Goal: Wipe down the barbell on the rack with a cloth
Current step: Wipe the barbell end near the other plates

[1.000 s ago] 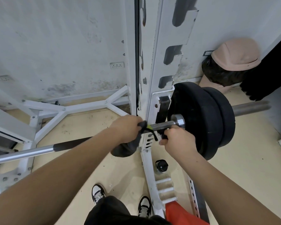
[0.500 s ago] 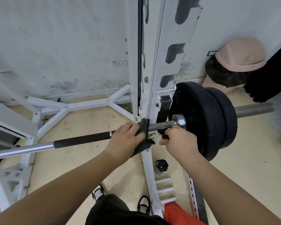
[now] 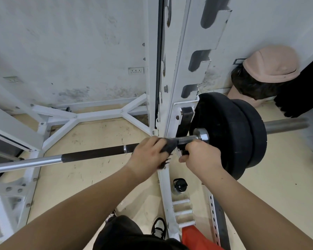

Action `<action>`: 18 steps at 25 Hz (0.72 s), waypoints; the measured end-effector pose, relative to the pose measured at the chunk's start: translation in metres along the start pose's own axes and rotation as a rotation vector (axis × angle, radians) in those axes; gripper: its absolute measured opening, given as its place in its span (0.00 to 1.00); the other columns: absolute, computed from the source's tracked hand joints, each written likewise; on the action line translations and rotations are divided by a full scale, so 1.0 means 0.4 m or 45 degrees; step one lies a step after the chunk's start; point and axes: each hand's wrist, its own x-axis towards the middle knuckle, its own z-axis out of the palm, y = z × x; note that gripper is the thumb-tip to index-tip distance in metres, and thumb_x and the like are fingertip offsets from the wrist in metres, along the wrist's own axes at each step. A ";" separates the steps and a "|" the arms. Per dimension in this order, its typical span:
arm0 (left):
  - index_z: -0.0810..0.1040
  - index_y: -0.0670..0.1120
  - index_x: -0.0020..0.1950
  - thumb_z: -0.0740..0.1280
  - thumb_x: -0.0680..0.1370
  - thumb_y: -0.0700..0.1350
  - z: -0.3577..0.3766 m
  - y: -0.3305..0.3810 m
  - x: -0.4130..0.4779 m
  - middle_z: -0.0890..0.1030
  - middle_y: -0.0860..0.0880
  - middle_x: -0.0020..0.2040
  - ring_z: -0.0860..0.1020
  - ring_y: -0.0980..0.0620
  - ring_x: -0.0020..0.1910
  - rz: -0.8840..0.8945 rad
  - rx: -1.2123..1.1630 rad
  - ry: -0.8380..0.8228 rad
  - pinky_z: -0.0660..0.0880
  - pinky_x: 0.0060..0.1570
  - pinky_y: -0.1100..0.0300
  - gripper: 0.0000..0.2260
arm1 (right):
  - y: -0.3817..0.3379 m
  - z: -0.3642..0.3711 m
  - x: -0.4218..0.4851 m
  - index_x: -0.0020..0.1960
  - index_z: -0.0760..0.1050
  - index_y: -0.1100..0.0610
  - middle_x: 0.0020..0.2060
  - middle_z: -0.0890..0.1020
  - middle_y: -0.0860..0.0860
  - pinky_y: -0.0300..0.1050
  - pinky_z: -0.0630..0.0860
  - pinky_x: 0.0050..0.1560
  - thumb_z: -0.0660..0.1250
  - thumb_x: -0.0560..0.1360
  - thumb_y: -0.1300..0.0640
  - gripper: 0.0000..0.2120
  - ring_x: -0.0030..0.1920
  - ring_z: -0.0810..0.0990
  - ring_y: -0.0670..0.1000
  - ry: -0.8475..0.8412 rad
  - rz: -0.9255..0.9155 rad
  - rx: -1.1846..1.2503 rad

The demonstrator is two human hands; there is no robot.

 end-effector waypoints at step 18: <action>0.79 0.52 0.55 0.63 0.83 0.52 -0.073 -0.151 -0.083 0.81 0.52 0.52 0.78 0.47 0.53 -0.878 -0.542 -0.111 0.76 0.46 0.51 0.07 | -0.098 -0.043 0.020 0.50 0.79 0.52 0.45 0.75 0.47 0.45 0.69 0.38 0.64 0.80 0.44 0.12 0.49 0.78 0.53 0.219 -0.181 -0.087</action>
